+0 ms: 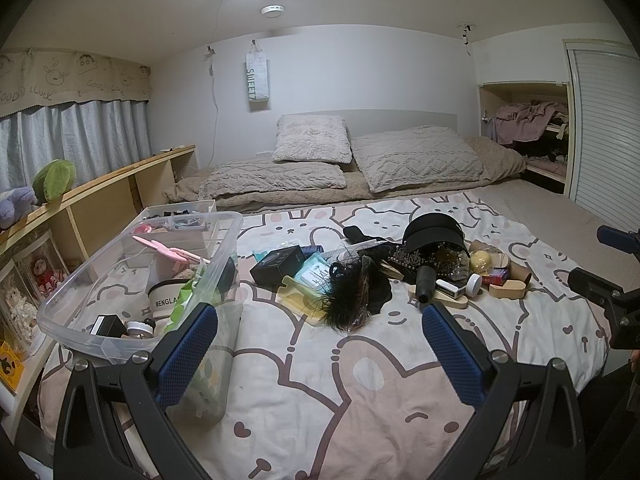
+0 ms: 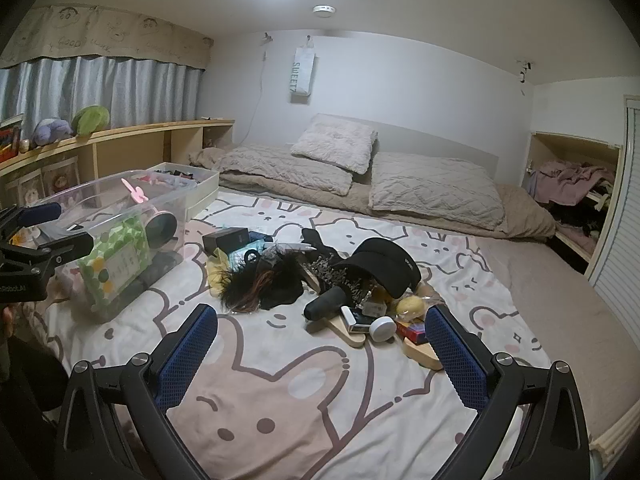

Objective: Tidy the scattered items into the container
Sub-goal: 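Move both tools toward the pile of scattered items on the bed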

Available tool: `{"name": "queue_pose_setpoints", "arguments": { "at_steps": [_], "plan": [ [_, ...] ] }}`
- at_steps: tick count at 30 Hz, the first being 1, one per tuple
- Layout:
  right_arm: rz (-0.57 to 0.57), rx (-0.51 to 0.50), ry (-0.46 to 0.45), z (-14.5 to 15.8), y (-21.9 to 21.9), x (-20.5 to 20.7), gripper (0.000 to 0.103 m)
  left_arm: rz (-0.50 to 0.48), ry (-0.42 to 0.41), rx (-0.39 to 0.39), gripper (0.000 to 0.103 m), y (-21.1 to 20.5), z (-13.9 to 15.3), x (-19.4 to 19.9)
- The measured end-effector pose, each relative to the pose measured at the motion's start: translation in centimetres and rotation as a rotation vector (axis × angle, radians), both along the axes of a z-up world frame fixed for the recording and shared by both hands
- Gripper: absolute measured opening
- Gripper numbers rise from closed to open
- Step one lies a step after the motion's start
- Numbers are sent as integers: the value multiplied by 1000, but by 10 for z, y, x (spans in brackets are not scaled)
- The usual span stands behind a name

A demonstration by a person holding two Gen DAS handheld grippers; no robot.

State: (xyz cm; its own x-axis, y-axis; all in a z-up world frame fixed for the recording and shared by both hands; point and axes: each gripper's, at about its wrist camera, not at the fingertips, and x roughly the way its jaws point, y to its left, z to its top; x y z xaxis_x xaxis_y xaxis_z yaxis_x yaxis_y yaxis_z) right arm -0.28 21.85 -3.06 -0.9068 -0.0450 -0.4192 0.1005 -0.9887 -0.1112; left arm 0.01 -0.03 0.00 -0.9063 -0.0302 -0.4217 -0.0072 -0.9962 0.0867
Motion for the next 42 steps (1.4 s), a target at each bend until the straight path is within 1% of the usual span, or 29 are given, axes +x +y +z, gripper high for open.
{"name": "queue_pose_setpoints", "arguments": {
  "at_steps": [21, 22, 23, 28, 34, 37, 40, 42],
  "plan": [
    [-5, 1, -1, 5, 1, -1, 103, 0, 0, 0, 103, 0, 0, 0],
    [-4, 0, 0, 5, 0, 0, 103, -1, 0, 1, 103, 0, 0, 0],
    [-1, 0, 0, 0, -4, 1, 103, -3, 0, 4, 103, 0, 0, 0],
    [-6, 1, -4, 0, -2, -1, 103, -10, 18, 24, 103, -3, 2, 2],
    [-10, -2, 4, 8, 4, -4, 103, -4, 34, 21, 103, 0, 10, 4],
    [-15, 17, -1, 10, 7, -9, 103, -30, 31, 23, 103, 3, 15, 4],
    [-4, 5, -9, 14, 11, -12, 103, -41, 33, 22, 103, 5, 21, 1],
    [10, -7, -17, 17, 15, -15, 103, -54, 25, 34, 103, 6, 25, -4]
  ]
}}
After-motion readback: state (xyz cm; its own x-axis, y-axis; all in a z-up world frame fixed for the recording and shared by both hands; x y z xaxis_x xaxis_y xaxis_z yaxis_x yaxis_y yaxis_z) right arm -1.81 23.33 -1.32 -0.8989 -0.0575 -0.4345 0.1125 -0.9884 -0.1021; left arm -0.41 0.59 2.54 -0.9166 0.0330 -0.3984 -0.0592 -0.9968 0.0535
